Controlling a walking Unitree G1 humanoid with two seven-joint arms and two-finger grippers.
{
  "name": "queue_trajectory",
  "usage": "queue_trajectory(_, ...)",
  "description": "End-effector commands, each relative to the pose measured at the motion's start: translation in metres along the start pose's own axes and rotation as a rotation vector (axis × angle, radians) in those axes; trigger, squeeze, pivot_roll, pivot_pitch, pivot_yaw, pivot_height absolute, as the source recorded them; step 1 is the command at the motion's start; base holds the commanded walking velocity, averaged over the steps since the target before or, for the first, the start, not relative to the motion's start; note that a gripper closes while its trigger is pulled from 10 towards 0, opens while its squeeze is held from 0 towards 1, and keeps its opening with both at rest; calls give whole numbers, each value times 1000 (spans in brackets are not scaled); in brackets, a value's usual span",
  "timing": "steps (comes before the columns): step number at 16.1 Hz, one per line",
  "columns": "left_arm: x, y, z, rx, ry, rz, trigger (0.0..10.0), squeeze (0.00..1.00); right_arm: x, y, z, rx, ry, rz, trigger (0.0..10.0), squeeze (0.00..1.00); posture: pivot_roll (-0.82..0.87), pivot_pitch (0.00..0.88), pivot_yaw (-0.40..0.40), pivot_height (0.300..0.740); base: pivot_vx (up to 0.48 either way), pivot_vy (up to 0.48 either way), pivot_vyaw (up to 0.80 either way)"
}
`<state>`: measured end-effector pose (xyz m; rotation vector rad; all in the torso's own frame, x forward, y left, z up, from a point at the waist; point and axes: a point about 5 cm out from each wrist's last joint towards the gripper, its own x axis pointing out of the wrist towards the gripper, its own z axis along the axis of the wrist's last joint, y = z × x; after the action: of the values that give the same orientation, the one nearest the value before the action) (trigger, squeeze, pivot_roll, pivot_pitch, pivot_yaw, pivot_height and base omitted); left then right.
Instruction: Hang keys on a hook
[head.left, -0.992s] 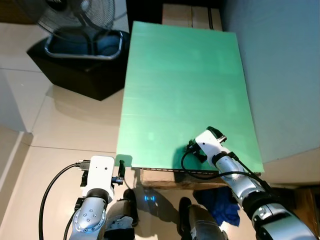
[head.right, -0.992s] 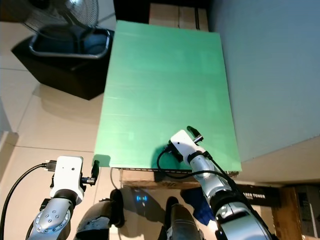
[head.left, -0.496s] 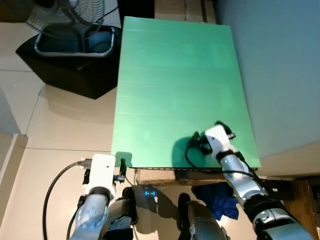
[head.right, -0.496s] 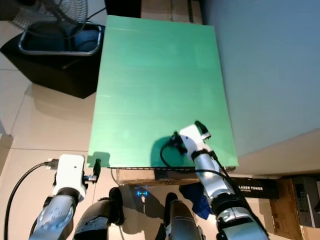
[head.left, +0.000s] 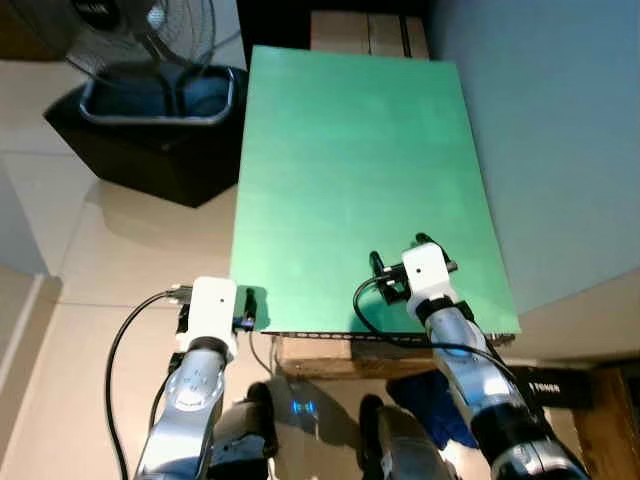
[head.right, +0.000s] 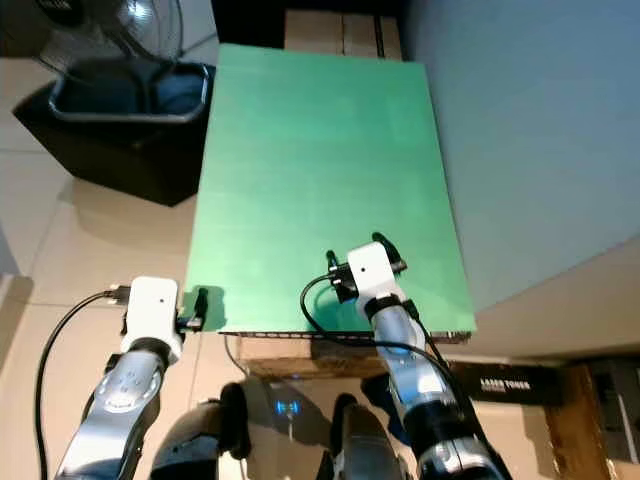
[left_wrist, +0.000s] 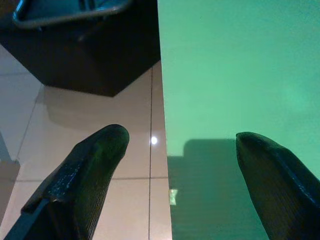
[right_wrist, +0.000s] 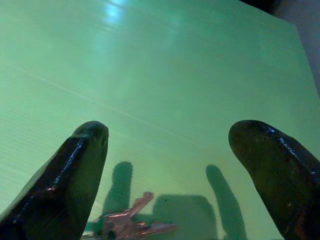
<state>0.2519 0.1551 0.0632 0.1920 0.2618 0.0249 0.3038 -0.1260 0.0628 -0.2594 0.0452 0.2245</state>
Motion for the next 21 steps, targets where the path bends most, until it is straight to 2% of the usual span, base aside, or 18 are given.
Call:
queue_trajectory(1,2,3,-4,-3,8,12,10000,0,-5,-2,-4,32,35,-22,10000,0,-131,130,-6,740,0,0,0)
queue_trajectory(4,9,9,-5,9,3,17,10000,0,-22,-4,-2,66,57,-53,10000,0,-139,88,10,740,0,0,0)
queue_trajectory(5,12,12,-7,15,-1,16,10000,0,-36,-2,-7,85,91,-73,10000,0,-148,67,29,740,0,0,0)
queue_trajectory(6,15,13,-8,20,2,12,10000,0,-42,1,-14,100,121,-78,10000,0,-153,59,44,740,0,0,0)
queue_trajectory(9,18,9,-5,46,-10,-16,10000,0,-35,6,-15,89,133,-62,10000,0,-146,53,64,740,0,0,0)
queue_trajectory(13,16,17,-11,75,0,-8,10000,0,-21,4,-12,72,141,-53,10000,0,-117,56,74,740,0,0,0)
queue_trajectory(15,15,19,-10,58,-2,-2,10000,0,-16,1,-11,92,145,-72,10000,0,-105,40,73,740,0,0,0)
queue_trajectory(17,18,21,-9,41,-5,7,10000,0,-19,1,-11,119,149,-98,10000,0,-111,23,64,740,0,0,0)
queue_trajectory(20,27,23,-6,-37,-1,27,10000,0,-21,12,-14,107,152,-61,10000,0,-128,0,63,740,0,0,0)
queue_trajectory(21,30,22,-2,-36,-15,19,10000,0,-19,13,-12,101,146,-60,10000,0,-131,0,64,740,0,0,0)
